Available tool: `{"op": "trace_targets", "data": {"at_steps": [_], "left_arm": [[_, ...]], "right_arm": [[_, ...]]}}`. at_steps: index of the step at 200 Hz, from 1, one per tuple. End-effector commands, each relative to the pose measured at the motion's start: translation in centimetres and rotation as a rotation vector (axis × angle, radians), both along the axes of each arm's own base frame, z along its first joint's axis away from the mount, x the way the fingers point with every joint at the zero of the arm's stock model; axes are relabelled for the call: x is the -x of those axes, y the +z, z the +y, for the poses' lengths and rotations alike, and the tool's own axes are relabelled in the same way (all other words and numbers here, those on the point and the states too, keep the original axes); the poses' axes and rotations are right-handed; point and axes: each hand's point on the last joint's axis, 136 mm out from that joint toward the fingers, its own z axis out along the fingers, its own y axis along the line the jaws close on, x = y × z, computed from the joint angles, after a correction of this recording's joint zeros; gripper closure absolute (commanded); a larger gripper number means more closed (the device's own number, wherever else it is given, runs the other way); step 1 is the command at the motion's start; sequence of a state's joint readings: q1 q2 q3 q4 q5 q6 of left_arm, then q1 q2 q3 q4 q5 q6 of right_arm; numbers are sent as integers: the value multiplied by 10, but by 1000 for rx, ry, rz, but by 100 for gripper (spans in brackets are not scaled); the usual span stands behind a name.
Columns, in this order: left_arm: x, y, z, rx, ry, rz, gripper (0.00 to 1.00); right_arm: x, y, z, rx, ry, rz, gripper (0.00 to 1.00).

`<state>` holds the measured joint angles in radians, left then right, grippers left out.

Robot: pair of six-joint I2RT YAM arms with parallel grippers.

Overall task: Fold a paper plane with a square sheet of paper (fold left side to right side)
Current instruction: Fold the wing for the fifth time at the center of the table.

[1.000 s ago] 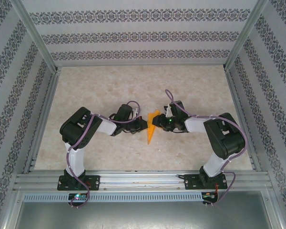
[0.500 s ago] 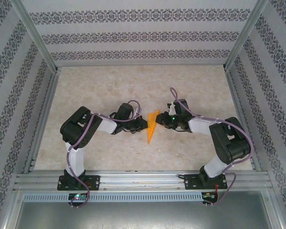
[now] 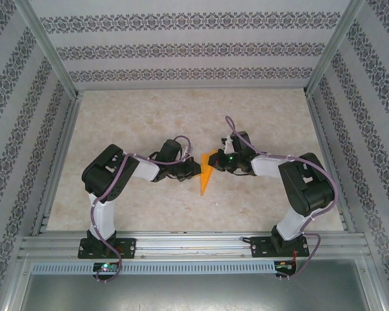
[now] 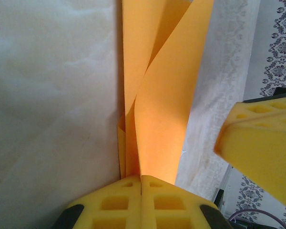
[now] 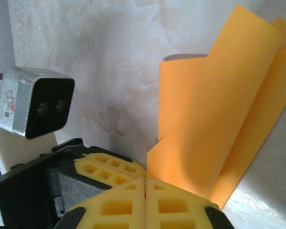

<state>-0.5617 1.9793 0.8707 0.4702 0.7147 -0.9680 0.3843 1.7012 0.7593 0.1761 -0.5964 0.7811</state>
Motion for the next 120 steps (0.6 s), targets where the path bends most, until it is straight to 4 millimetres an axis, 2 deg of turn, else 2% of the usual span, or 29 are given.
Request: {"op": "trace_targets", "data": {"at_steps": [1, 51, 120], "left_arm": [[-3, -46, 14, -144, 58, 32, 100], [-2, -48, 15, -154, 59, 42, 100], [-1, -50, 14, -155, 55, 52, 100]], "right_arm": [[-1, -3, 6, -6, 21, 4, 100], [2, -18, 3, 21, 13, 38, 100], [6, -29, -1, 54, 9, 67, 100]]}}
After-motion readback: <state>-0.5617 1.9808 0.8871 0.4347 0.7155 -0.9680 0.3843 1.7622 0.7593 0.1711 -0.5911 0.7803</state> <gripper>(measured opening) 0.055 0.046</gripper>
